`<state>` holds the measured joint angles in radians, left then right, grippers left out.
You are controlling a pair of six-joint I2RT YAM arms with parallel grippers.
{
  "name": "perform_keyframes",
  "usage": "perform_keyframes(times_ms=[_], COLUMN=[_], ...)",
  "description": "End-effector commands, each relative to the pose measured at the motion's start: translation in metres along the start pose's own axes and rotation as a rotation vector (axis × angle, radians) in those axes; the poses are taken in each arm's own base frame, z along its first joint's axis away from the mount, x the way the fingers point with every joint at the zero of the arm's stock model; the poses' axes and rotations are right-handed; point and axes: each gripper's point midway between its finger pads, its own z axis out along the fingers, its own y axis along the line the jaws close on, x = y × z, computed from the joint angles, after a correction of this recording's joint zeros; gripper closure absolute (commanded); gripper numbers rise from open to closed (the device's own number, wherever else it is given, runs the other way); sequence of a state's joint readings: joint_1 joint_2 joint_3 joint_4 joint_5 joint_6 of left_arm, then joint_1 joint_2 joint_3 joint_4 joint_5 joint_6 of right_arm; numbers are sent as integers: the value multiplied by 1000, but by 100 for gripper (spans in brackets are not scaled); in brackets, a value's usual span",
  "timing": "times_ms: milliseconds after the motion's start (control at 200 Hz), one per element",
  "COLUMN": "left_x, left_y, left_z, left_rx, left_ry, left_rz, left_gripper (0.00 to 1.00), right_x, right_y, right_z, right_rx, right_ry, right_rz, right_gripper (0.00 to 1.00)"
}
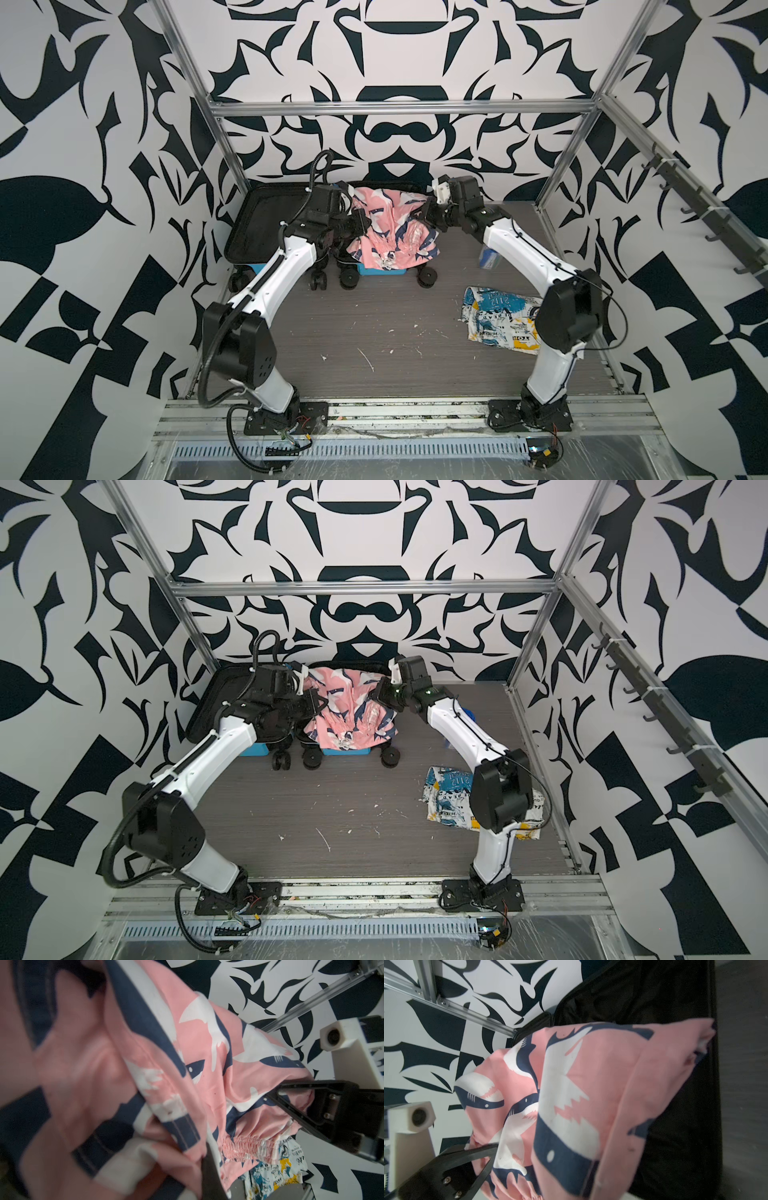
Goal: Pack the luggage
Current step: 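Lift the pink garment with both grippers and lower it into the suitcase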
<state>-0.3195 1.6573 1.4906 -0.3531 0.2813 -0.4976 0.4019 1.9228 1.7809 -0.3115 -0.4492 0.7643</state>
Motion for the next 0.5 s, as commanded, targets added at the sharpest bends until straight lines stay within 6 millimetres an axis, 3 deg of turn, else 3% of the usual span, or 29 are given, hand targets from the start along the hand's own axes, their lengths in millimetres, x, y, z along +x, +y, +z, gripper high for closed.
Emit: perform_keyframes(times_ms=[0, 205, 495], left_x=[-26, -31, -3], left_y=[12, 60, 105], left_z=[11, 48, 93], left_rx=[36, 24, -20], left_ry=[-12, 45, 150], left_rz=[-6, -94, -162], left_gripper=[100, 100, 100], right_x=[-30, -46, -30], right_y=[29, -7, -56], right_z=[7, 56, 91], right_rx=[-83, -71, 24], right_ry=[-26, 16, 63], right_rz=[-21, 69, 97], right_gripper=[100, 100, 100])
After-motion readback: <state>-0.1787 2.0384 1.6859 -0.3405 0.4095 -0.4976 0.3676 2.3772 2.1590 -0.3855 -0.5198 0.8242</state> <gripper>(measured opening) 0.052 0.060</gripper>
